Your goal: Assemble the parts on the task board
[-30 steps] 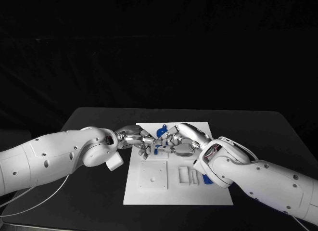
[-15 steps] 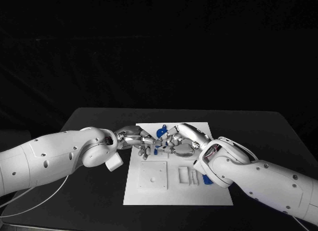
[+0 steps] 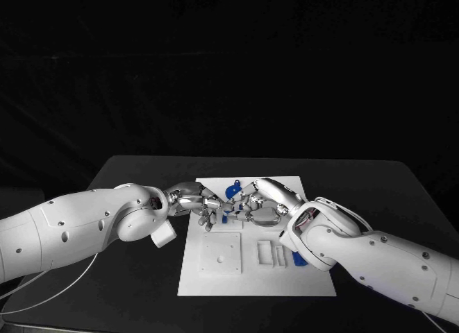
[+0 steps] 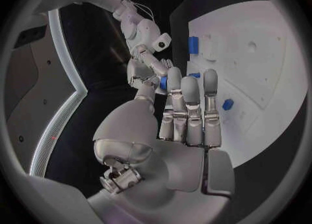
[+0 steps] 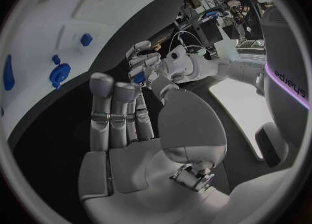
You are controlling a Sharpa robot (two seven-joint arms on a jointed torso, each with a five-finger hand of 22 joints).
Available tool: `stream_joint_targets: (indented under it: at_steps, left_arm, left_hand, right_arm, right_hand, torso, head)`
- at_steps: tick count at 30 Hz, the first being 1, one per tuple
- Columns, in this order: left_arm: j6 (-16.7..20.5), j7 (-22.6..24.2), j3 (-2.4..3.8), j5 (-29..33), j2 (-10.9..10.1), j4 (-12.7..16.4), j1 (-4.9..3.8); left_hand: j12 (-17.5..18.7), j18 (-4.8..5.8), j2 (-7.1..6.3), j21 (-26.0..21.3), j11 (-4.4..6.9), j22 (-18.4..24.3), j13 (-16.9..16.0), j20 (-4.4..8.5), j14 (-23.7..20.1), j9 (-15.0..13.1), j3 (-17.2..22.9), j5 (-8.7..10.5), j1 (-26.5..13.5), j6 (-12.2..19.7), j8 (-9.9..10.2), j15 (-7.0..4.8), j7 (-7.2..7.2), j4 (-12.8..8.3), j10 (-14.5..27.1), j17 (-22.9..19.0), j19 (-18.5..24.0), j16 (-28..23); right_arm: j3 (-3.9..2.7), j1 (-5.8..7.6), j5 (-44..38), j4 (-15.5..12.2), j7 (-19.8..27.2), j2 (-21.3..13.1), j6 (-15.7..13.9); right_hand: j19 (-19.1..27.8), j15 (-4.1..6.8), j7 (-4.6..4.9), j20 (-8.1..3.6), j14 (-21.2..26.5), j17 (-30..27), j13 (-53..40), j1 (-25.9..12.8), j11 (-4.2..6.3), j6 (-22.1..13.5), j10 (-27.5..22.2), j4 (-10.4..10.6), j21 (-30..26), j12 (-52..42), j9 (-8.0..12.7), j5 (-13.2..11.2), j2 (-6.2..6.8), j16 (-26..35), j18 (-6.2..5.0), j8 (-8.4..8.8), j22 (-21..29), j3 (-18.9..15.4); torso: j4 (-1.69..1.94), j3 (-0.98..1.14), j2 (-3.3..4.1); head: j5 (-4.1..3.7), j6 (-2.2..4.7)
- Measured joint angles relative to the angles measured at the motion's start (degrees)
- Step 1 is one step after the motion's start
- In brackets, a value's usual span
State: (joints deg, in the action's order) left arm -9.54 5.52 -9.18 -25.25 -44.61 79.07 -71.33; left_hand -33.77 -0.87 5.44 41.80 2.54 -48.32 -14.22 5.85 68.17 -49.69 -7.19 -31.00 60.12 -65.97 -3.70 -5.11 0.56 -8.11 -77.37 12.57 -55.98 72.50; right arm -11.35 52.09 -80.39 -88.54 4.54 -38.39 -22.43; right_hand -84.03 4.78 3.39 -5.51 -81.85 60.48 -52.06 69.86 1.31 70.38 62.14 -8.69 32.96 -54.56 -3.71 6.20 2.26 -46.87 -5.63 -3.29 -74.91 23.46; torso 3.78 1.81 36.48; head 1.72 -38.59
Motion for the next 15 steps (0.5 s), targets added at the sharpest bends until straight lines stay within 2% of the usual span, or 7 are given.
stream_joint_targets:
  at_steps: [8,12,15]
  left_arm:
    - [-0.3,-0.1,0.0,0.1,0.0,-0.1,0.0]
    - [-0.5,-0.1,0.0,0.2,0.0,-0.1,0.0]
    - [-0.6,-0.1,0.0,0.3,0.0,-0.1,0.0]
  left_hand:
    - [0.0,0.0,-0.25,0.0,0.0,0.1,-0.1,0.0,0.0,0.0,0.0,0.0,0.3,0.0,0.0,0.0,0.01,0.6,0.0,0.0,0.0,0.0]
    - [0.0,-0.01,0.98,0.0,0.0,0.1,-0.1,0.0,0.0,0.0,0.8,-1.24,0.7,0.0,0.0,0.0,0.01,1.5,0.0,0.0,0.0,0.0]
    - [0.0,0.0,1.42,0.0,0.0,0.1,-0.1,0.0,0.0,-0.4,1.7,-1.79,0.9,0.0,0.0,0.0,0.02,1.3,0.0,0.0,0.0,0.0]
  right_arm:
    - [0.0,0.0,-0.1,0.0,0.0,0.0,0.0]
    - [-0.01,0.0,-0.2,-0.1,0.0,-0.1,0.0]
    - [-0.01,0.0,-0.2,-0.1,0.0,-0.1,0.0]
  right_hand:
    - [0.0,0.0,0.0,0.0,0.0,0.0,0.0,0.0,0.0,0.0,0.0,0.0,0.0,0.0,0.0,0.0,0.0,0.0,0.0,-0.01,0.0,0.0]
    - [0.0,0.0,-0.01,0.0,0.0,0.0,0.0,0.0,0.0,0.0,0.0,-0.1,0.0,0.0,0.0,-0.1,0.0,0.0,0.0,-0.01,0.0,-0.1]
    - [0.0,0.0,-0.01,0.0,0.0,0.0,0.0,0.0,0.0,0.0,0.0,-0.1,0.0,0.0,0.0,-0.1,0.0,0.0,0.0,-0.02,0.0,-0.1]
  torso:
    - [0.01,0.0,0.01]
    - [0.01,0.0,0.01]
    - [0.01,0.0,0.01]
  head:
    - [-0.01,-0.05]
    - [-0.03,-0.07]
    - [-0.03,-0.08]
